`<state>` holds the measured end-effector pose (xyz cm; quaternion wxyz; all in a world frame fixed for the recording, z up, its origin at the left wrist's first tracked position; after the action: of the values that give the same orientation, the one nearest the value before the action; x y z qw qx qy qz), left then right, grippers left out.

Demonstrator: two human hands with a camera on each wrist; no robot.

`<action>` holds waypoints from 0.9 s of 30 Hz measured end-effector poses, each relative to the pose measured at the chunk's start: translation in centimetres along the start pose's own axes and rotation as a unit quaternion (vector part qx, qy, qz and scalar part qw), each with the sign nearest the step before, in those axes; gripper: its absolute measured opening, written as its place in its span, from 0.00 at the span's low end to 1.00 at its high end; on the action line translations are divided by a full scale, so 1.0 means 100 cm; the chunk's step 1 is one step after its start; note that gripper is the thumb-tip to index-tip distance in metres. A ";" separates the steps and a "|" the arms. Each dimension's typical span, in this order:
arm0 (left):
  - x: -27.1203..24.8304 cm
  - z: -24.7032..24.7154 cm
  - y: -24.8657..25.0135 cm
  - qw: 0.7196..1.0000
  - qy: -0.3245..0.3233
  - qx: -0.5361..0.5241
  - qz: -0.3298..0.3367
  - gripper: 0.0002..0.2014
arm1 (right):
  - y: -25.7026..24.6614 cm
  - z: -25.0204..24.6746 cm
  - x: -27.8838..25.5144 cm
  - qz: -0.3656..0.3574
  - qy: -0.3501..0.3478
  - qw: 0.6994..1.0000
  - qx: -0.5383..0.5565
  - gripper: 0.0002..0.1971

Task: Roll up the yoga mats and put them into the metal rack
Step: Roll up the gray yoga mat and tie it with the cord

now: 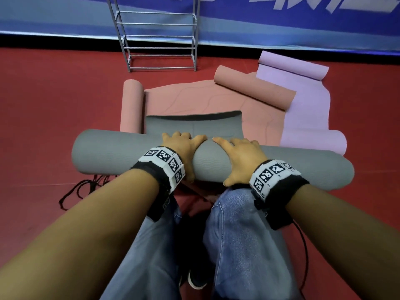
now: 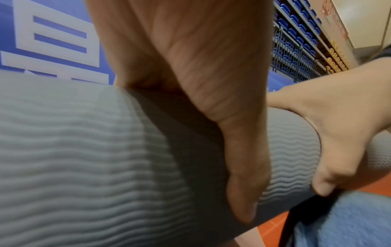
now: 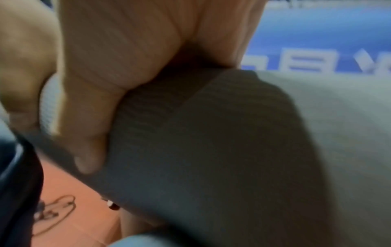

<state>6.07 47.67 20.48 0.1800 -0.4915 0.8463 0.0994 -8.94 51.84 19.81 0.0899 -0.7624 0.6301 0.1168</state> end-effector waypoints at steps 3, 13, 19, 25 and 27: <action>-0.007 -0.005 0.002 1.000 0.017 0.014 0.018 0.52 | -0.005 -0.013 -0.006 -0.022 0.002 1.000 -0.022 0.58; -0.026 -0.027 -0.003 0.954 -0.159 -0.230 0.106 0.44 | -0.001 -0.047 -0.031 -0.062 -0.121 0.986 0.093 0.56; -0.046 -0.017 0.010 0.998 -0.012 -0.006 0.061 0.64 | 0.000 -0.027 -0.020 -0.048 -0.148 0.970 0.186 0.65; -0.028 -0.020 -0.007 0.986 -0.067 -0.142 0.055 0.55 | 0.003 -0.031 -0.031 -0.051 -0.041 0.992 0.112 0.67; -0.020 -0.019 -0.011 0.975 -0.101 -0.189 0.055 0.53 | 0.003 -0.024 -0.035 -0.043 -0.031 0.997 0.057 0.69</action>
<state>7.52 48.10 23.02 0.1632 -0.4569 0.8152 0.3164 -9.76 54.43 23.10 0.1578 -0.7784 0.5993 0.1003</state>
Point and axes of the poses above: each hand's wrist, its own x-axis towards the middle knuckle, its own z-axis out of the palm, y = z × x, the point moved 5 cm from there along x, towards the middle knuckle, and after that the axes turned 2 degrees about -z, right-handed, at the moved point
